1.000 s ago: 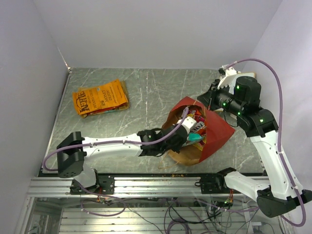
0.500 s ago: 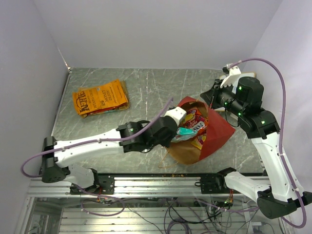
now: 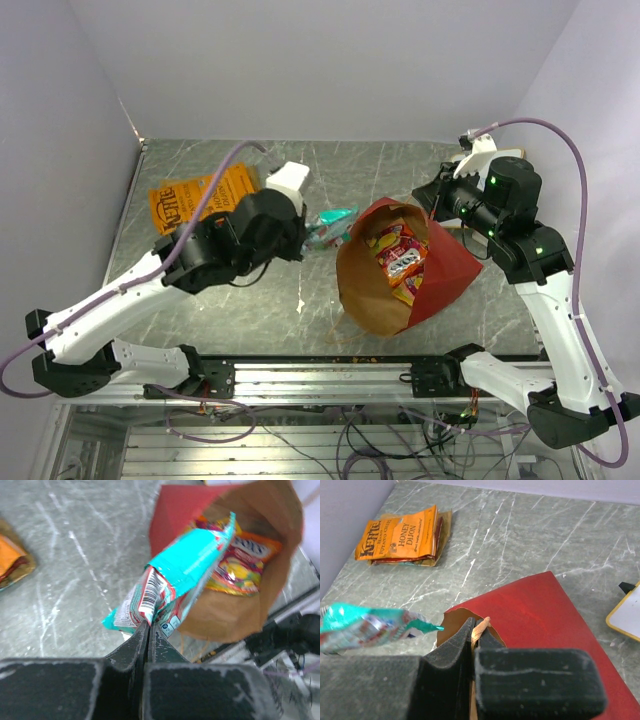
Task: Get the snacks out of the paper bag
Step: Take out the snack from the paper bag, then place the snack at the center of the board.
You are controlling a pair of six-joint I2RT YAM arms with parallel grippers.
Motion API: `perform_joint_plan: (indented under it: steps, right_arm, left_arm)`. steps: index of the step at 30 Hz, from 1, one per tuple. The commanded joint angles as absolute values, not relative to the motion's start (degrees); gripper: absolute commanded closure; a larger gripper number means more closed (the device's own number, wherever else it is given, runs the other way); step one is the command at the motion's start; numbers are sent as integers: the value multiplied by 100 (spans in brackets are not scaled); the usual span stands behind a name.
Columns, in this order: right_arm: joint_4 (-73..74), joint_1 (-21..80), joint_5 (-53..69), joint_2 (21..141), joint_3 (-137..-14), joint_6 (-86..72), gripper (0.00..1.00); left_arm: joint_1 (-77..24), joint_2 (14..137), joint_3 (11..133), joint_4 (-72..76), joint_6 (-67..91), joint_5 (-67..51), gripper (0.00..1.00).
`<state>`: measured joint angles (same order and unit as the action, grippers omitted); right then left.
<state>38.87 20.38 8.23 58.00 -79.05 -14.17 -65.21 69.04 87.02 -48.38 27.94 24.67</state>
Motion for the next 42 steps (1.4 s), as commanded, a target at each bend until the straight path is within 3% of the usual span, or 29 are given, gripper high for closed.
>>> perform_joint_plan:
  steps: [1,7,18,27,33,42]
  right_arm:
    - [3620,2057,795,5778,-7888,-1450,100]
    - [3621,2061,810,5794,-7955,-1368,100]
    - [3876,2057,795,5789,-8061,-1188,100]
    - [3903,2058,735,5800,-8123,-1102,100]
    - [3989,2057,747,5838,-8203,-1075,100]
    - [4349,2057,673,5947,-8501,-959,100]
  left_arm:
    - [-5800,6928,9248,-5576,3162,3098,93]
    - [-4441,6961,9278,-5338,2881,3248,93]
    - [-2327,7653,8896,-3695,1704,2101,93]
    - [-1558,8220,8433,-2177,-460,1260,93]
    - [-975,7972,6963,-113,-2044,-721,93]
    - [-545,8853,7022,-297,-3961,-1987,93]
